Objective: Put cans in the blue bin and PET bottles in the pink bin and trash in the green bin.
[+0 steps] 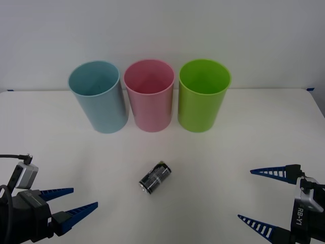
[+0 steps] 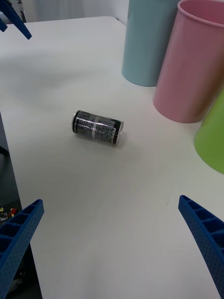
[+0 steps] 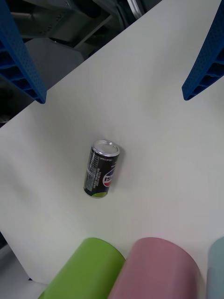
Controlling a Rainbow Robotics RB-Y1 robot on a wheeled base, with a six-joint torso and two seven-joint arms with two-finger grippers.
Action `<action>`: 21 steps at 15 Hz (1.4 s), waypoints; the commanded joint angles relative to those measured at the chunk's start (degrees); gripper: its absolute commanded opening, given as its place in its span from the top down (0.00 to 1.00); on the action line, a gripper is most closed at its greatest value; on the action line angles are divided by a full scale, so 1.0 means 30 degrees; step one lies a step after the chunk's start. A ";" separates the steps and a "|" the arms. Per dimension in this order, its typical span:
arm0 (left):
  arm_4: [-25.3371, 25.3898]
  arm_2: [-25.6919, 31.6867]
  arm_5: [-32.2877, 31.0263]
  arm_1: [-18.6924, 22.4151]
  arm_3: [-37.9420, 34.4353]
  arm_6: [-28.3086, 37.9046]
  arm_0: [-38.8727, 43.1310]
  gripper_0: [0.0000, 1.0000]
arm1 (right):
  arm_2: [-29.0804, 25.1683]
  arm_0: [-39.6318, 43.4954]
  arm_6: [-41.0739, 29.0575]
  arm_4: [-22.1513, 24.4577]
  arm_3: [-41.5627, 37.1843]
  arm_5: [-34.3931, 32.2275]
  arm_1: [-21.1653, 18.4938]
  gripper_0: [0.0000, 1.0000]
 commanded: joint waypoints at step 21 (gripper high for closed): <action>-0.6168 -1.2125 0.9755 1.3754 -0.2257 0.7325 -0.5996 0.00 | 0.0000 0.0000 0.0000 0.0000 0.0000 0.0000 0.0000 0.00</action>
